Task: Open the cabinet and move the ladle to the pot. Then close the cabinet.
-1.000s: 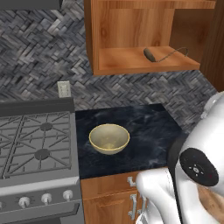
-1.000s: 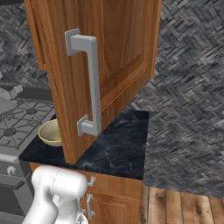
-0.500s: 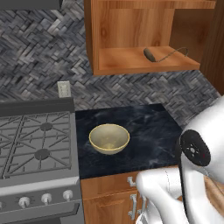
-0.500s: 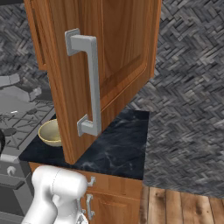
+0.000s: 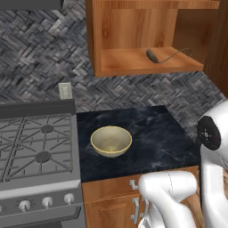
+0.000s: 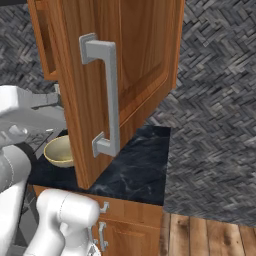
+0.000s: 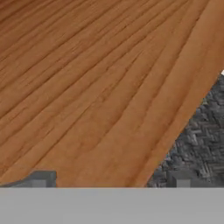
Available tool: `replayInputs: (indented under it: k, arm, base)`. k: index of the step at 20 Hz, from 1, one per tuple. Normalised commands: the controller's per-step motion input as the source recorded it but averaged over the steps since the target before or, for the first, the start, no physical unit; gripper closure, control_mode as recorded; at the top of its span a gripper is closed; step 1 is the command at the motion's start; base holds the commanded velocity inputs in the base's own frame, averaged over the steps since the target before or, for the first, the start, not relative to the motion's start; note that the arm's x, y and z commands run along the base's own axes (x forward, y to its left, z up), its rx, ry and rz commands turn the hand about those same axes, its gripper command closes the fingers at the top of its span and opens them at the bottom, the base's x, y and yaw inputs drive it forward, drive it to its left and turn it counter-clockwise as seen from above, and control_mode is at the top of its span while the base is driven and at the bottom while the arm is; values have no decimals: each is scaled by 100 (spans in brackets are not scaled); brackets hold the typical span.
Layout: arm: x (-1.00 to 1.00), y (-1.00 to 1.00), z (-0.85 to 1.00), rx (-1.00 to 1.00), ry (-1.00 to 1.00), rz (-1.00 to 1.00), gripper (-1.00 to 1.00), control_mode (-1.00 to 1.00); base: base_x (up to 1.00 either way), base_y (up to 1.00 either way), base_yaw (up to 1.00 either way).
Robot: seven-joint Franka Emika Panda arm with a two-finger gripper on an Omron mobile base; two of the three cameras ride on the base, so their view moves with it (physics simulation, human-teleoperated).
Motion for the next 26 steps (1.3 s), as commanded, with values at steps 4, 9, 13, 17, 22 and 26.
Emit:
replayInputs:
  k: [4,9,13,17,22,26]
  arm:
    - [13,-40,-10,0,-9,-11,-100,-100]
    - [5,-71,0,0,-29,-9,-100,-100]
    - [8,-98,0,1,-42,-5,-100,-100]
    - [19,-97,0,7,-29,-1,-100,-100]
    - [25,-46,0,7,-2,0,-100,-100]
    - [24,0,0,0,0,0,-100,-100]
  base:
    - [0,0,0]
    - [0,0,0]
    - [0,0,0]
    - [0,0,0]
    - [0,0,0]
    - [0,0,0]
